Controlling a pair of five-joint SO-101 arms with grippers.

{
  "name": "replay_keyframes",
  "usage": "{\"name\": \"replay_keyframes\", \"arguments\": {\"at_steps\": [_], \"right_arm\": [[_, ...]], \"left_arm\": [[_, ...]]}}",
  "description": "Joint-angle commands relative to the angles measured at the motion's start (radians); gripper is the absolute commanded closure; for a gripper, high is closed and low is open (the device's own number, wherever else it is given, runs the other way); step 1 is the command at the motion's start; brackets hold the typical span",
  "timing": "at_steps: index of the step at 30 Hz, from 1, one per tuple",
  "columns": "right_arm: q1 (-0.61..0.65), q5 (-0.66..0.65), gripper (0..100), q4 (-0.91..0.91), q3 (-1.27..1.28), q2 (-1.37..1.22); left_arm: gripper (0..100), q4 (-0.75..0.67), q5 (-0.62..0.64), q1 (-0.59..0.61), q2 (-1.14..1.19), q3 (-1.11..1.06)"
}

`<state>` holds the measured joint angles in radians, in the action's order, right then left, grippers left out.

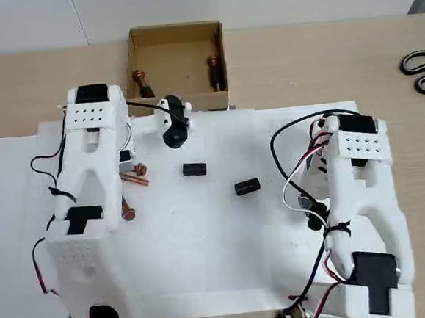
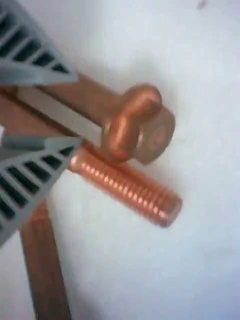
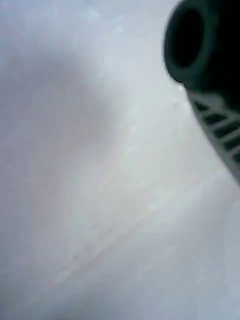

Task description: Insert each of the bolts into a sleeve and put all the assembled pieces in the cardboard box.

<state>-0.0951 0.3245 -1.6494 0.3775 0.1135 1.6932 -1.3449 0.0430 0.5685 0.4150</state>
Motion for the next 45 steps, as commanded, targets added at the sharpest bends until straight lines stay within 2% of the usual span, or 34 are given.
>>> {"name": "replay_keyframes", "arguments": {"at_steps": [1,30,34,37,45], "right_arm": [[-0.012,-0.009,99.5,0.002,-0.005,0.038],[-0.012,-0.009,99.5,0.008,-0.006,0.042],[-0.012,-0.009,99.5,0.008,-0.006,0.042],[-0.012,-0.009,99.5,0.010,-0.008,0.042],[-0.010,-0.009,99.5,0.010,-0.011,0.044]], "left_arm": [[93,0.038,-0.264,-0.008,0.011,0.062],[93,-0.011,-0.284,-0.040,0.187,0.076],[93,0.014,-0.284,-0.040,0.189,0.076],[99,0.014,-0.281,-0.046,0.195,0.077],[99,0.009,-0.253,-0.057,0.196,0.074]]}}
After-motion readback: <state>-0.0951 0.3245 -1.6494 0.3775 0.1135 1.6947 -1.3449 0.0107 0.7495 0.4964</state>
